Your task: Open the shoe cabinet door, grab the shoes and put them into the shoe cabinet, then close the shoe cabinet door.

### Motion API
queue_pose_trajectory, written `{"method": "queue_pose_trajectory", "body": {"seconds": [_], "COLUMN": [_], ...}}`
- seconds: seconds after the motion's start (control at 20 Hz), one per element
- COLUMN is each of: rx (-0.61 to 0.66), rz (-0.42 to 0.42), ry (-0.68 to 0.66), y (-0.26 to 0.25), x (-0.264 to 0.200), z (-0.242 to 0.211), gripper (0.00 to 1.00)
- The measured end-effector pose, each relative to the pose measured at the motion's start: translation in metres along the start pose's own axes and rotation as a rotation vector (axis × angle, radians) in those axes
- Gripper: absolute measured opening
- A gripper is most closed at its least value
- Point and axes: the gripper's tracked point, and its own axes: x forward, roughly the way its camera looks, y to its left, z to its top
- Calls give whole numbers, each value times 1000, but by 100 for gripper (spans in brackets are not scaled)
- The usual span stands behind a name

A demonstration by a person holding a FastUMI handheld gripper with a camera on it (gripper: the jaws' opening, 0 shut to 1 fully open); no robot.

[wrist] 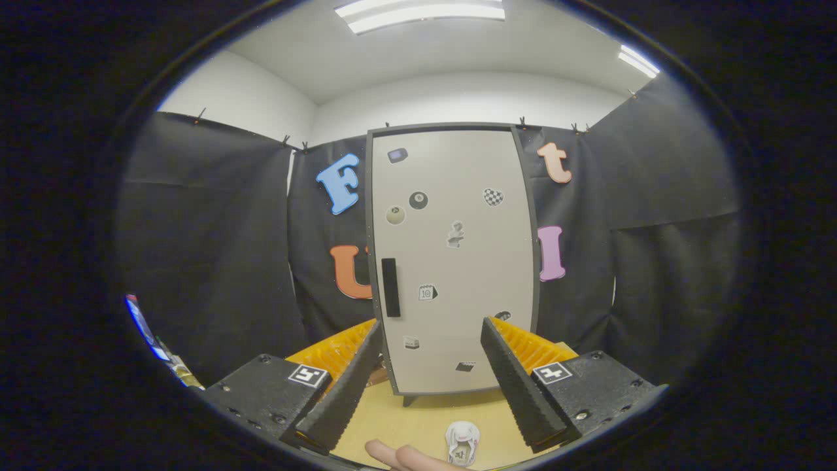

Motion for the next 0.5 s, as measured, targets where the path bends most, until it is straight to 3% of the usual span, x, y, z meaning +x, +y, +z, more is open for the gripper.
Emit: {"method": "queue_pose_trajectory", "body": {"seconds": [0.1,0.5], "rx": [-4,-29], "rz": [-23,32], "ry": [-4,-21], "y": [-3,35], "x": [10,30], "z": [1,3], "gripper": [99,99]}}
